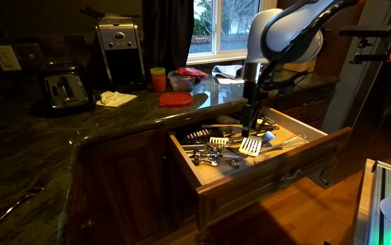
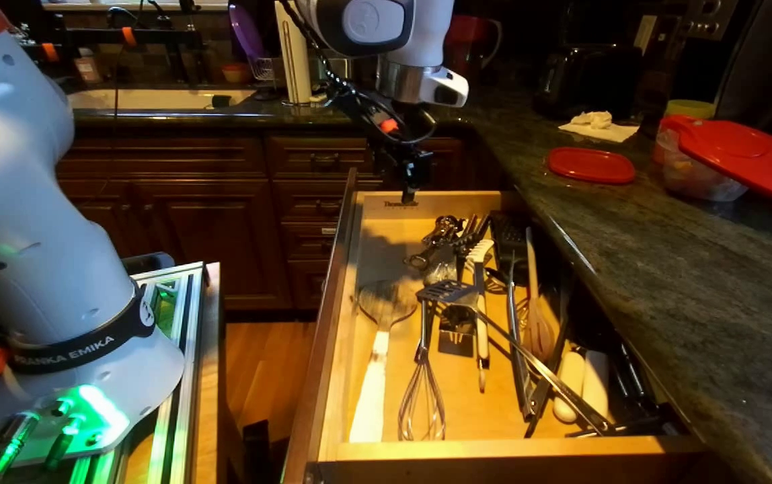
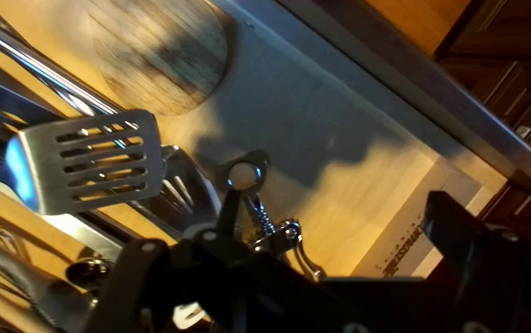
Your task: Put the can opener into the drawer
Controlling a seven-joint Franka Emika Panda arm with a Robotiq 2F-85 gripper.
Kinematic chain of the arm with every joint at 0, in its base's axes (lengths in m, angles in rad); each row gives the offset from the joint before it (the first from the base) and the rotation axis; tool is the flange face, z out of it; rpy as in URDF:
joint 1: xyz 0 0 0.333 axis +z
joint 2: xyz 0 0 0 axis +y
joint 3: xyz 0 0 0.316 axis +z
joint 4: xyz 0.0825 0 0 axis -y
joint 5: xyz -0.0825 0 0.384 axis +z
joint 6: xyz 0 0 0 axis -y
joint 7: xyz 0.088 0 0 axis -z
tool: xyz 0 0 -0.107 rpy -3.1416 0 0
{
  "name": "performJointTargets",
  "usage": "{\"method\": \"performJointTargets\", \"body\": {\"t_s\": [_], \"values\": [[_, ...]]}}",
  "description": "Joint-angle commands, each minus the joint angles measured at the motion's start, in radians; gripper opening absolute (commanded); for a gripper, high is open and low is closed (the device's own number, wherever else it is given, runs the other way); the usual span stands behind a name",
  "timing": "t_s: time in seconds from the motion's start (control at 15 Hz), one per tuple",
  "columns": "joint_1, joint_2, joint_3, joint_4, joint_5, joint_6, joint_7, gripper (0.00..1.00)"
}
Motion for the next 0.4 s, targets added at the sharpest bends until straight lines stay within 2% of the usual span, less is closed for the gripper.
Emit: {"method": "performJointTargets", "body": {"t_s": [0.0,0.07,0.2,0.33], "values": [[-0.023,-0.253,-0.045,-0.151,-0.092,-0.031,0.179,1.0],[0.015,-0.109,-0.056,-0.063,-0.043,-0.001,0.088,1.0],[0.001,-0.196,-0.07,-0.108,-0.081,-0.01,0.139,1.0],[-0.001,-0.233,-0.071,-0.129,-0.086,-0.017,0.153,1.0]]}}
